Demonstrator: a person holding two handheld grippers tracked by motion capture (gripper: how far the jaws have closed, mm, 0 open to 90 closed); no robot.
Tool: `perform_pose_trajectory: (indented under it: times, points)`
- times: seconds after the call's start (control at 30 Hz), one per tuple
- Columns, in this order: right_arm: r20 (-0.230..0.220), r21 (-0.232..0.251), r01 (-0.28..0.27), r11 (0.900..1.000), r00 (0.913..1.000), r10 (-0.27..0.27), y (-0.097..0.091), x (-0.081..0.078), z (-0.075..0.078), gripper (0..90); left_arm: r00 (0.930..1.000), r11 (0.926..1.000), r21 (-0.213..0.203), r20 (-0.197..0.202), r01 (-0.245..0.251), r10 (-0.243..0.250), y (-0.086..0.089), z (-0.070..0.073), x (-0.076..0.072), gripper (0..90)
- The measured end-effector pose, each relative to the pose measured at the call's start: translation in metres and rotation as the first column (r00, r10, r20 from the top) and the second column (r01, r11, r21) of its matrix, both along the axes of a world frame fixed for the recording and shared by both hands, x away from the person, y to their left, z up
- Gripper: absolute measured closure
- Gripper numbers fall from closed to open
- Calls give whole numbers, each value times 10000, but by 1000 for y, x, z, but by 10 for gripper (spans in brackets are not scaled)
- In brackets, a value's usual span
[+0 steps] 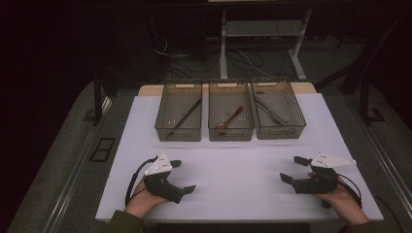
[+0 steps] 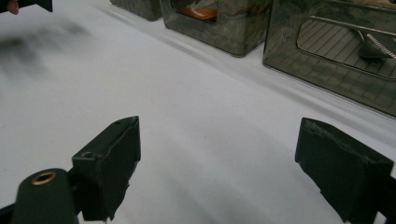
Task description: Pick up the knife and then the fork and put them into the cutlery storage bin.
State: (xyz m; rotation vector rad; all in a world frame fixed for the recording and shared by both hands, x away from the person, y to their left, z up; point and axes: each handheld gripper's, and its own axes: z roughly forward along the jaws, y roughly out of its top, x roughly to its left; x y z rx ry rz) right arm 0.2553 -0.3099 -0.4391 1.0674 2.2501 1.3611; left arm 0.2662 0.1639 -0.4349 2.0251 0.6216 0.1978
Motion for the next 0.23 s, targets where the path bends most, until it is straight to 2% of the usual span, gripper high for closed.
perform_pose_trajectory:
  times: [0.23]
  points:
    - [-15,-5,-71,10000,10000,71,0,1,0,134,10000,10000,31,2,-28,28,1,0,0,0]
